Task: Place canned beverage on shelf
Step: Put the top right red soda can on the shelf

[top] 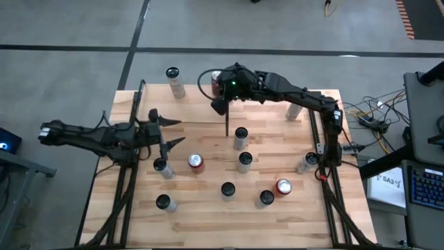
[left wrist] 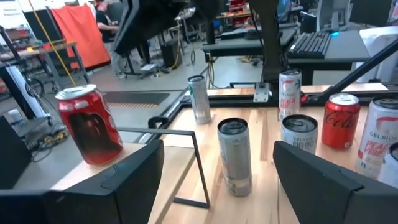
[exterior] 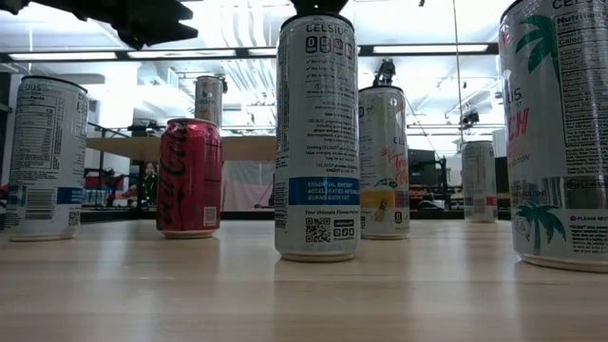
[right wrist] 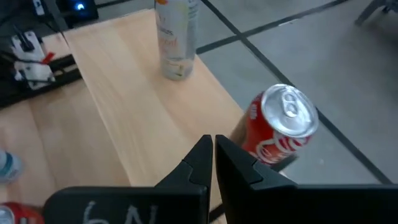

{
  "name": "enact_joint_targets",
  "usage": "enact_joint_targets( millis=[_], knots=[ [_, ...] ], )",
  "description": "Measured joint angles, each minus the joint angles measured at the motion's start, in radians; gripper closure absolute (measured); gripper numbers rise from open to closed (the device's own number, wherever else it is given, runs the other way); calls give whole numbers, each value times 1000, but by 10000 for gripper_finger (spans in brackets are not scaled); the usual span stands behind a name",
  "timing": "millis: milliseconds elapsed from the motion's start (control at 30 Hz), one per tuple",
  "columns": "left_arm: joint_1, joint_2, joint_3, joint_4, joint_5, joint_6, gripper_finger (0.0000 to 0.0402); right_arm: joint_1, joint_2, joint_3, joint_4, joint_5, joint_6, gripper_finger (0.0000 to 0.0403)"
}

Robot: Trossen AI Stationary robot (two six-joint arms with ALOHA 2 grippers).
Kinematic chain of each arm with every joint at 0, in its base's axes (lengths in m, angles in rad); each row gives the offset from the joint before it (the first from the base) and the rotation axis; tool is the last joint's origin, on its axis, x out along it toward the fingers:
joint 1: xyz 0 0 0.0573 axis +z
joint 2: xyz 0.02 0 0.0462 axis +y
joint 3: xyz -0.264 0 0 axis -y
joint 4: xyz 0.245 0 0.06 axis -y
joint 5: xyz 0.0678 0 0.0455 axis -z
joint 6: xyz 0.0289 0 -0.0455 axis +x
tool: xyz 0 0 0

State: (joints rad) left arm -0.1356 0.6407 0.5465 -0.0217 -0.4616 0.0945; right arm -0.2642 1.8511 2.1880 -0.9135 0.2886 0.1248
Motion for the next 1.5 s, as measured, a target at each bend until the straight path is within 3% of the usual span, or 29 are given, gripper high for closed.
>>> enact_joint_targets(
  millis=[300, 533, 733, 1067, 1500],
  knots=[
    [0, 75, 0, 90, 0, 0, 116, -166, -3, -1, 9, -12, -66, 392],
    [0, 77, 1, 92, 0, 0, 116, -330, -1, -69, 163, -254, -75, 392],
    [0, 75, 1, 92, -1, 0, 116, -396, 0, -152, 236, -290, -80, 392],
    [0, 75, 2, 92, -2, 16, 116, -388, 0, -250, 270, -355, -58, 392],
    [0, 76, 3, 94, -2, 18, 116, -336, 0, -256, 266, -397, -40, 392]
  ],
)
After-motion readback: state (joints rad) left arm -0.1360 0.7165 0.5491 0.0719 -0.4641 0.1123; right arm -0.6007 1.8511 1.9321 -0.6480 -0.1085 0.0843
